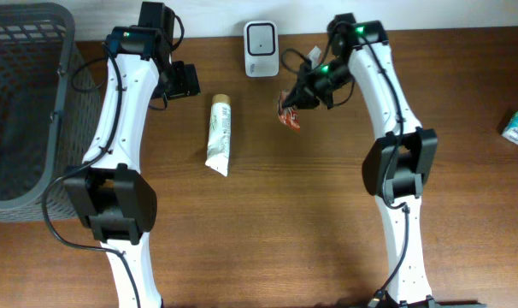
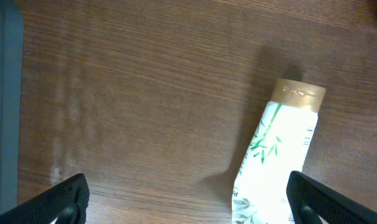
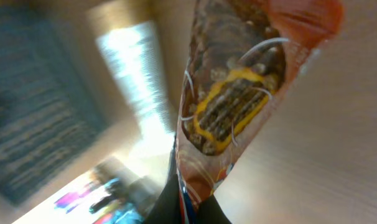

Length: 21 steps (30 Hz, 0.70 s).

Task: Scan the item barcode
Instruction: 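Hold the chocolate bar up against the scanner window, then carry the chocolate bar right and release it at the table edge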

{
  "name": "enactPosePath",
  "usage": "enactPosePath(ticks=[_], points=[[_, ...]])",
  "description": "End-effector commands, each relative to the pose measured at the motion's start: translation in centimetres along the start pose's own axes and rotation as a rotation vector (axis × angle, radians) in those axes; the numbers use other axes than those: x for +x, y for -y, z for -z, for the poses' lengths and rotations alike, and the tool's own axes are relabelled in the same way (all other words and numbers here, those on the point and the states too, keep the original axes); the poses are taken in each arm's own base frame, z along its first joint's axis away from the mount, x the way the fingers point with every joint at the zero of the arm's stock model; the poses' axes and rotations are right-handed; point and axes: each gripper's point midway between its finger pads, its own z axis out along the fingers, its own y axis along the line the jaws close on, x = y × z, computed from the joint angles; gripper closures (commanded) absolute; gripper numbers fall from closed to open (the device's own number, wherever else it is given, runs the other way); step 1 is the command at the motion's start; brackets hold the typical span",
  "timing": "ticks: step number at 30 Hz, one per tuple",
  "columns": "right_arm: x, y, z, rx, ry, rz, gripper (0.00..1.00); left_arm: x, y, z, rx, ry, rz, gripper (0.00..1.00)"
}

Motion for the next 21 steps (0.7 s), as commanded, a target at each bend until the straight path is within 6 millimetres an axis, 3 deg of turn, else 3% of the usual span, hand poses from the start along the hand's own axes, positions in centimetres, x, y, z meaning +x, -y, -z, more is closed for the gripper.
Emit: enactPosePath(ticks=[1,4,6,8,10,14,17,19,20,21], points=[[-4.0,3.3,0.3,0.434,0.253,0.146,0.96,-0.2,-0.3,0.6,0.002,0.013,0.006,0.01],[-8.9,-2.3,-0.3,0.398,0.514,0.325,0.96,-0.2,-0.3,0.6,0.003,0.013,0.006,0.01],[-12.6,-6.6,1.4,0.402,0.772,0.416,0.96,-0.2,-0.3,0.6,0.002,0.013,0.006,0.01],[-14.5,-9.3,3.5,0.43,0.976,0.44,0.96,-0.2,-0.3,0.6,0.003,0.013,0.006,0.01],[-15.5,-10.8,4.5,0.436,1.097,0.442,0.96,-0.2,-0.3,0.6,0.002,0.013,0.006,0.01],[-17.5,-10.8,5.1,0.42,1.211,0.427,0.96,-0.2,-0.3,0.6,0.002,0.013,0.006,0.01],[-18.7,-9.3,6.7,0.448,1.255,0.39,0.96,-0.2,-0.3,0.6,0.002,0.013,0.006,0.01],[-18.9,-7.3,10.0,0.524,1.298,0.323,0.96,-0.2,-0.3,0.6,0.002,0.013,0.006,0.01],[-18.9,-5.3,12.1,0.592,1.308,0.272,0.96,-0.2,-0.3,0.6,0.002,0.013,0.006,0.01],[-18.7,-2.1,14.7,0.704,1.318,0.188,0.96,-0.2,-0.3,0.6,0.002,0.013,0.006,0.01]])
